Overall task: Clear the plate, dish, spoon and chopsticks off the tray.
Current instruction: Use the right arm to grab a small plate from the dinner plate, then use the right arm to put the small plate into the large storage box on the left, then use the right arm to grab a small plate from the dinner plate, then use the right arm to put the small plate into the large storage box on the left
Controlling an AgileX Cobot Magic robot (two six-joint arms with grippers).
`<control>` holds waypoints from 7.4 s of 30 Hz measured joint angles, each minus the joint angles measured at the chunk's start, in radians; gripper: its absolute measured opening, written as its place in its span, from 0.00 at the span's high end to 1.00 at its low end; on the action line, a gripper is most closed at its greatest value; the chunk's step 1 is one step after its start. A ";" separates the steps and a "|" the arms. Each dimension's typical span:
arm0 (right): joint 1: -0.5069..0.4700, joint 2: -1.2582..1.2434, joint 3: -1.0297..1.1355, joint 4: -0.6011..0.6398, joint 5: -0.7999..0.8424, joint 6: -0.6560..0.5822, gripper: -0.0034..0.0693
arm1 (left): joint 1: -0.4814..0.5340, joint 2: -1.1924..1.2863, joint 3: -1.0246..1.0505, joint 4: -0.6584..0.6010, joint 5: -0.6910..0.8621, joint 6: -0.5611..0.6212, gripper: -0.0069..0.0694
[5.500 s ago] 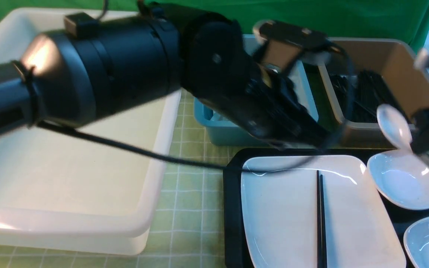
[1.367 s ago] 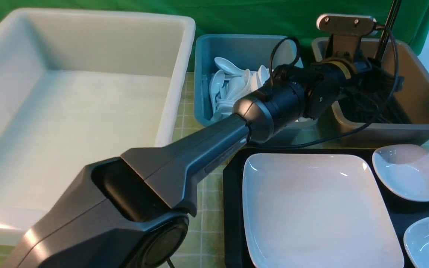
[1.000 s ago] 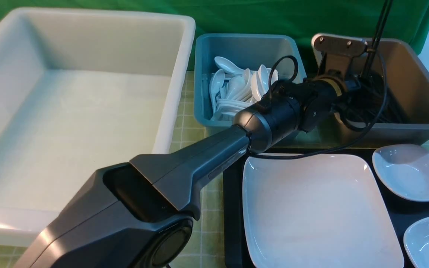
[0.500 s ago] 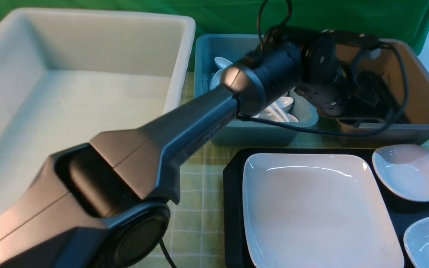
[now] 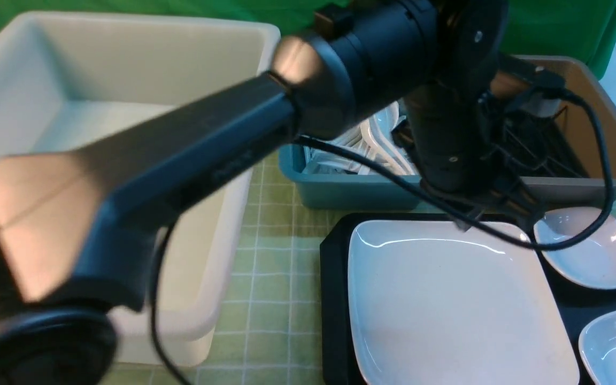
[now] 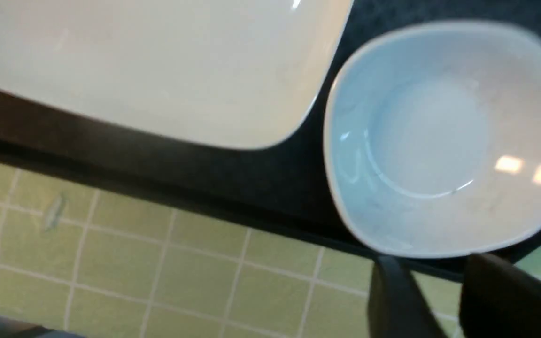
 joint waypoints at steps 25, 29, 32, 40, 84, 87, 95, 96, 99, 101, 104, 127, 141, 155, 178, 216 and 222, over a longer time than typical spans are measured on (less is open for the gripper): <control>0.190 0.395 0.157 -0.245 -0.334 0.199 0.39 | -0.002 -0.412 0.733 -0.421 -0.353 0.402 0.93; 0.196 0.436 0.157 -0.243 -0.385 0.217 0.39 | -0.014 -0.413 0.733 -0.478 -0.422 0.486 0.93; 0.196 0.452 0.157 -0.242 -0.393 0.217 0.43 | -0.032 -0.414 0.734 -0.481 -0.454 0.497 0.93; 0.198 0.426 0.147 -0.248 -0.353 0.204 0.72 | -0.036 -0.420 0.739 -0.403 -0.479 0.416 0.93; 0.847 1.363 -1.637 0.220 -0.092 -0.047 0.90 | 1.126 -1.026 0.962 -0.275 -0.309 0.153 0.93; 0.858 1.405 -1.637 0.160 -0.085 -0.047 0.81 | 1.126 -1.026 0.962 -0.275 -0.319 0.153 0.93; 0.871 1.408 -1.666 0.128 -0.009 0.007 0.43 | 1.126 -1.026 0.962 -0.283 -0.319 0.169 0.93; 0.871 1.405 -1.676 0.127 0.015 0.020 0.42 | 1.126 -1.026 0.962 -0.285 -0.319 0.169 0.93; 0.872 1.384 -1.726 0.122 0.059 0.086 0.39 | 1.126 -1.026 0.962 -0.298 -0.313 0.172 0.93; 0.872 1.330 -1.742 0.110 0.067 0.108 0.42 | 1.125 -1.026 0.962 -0.327 -0.302 0.183 0.93; 0.865 1.246 -1.743 0.029 0.068 0.113 0.59 | 1.090 -1.026 0.963 -0.350 -0.288 0.215 0.93; 0.063 0.538 -0.247 -0.194 -0.248 -0.104 0.26 | 0.309 -0.884 1.010 -0.354 -0.490 0.235 0.93; 0.063 0.664 -0.231 -0.255 -0.437 -0.120 0.26 | 0.056 -0.501 0.863 -0.355 -0.775 0.320 0.93; 0.063 0.750 -0.231 -0.274 -0.485 -0.105 0.28 | 0.056 -0.454 0.830 -0.334 -0.774 0.320 0.93; 0.285 0.362 -0.624 -0.019 -0.172 -0.060 0.91 | 0.265 -0.548 0.701 -0.220 -0.563 0.192 0.93; 0.861 1.307 -1.524 0.268 -0.216 -0.090 0.24 | 1.045 -1.066 1.038 -0.263 -0.392 0.214 0.93; 0.837 1.189 -1.627 0.112 0.046 -0.006 0.43 | 1.043 -1.066 1.038 -0.366 -0.371 0.268 0.93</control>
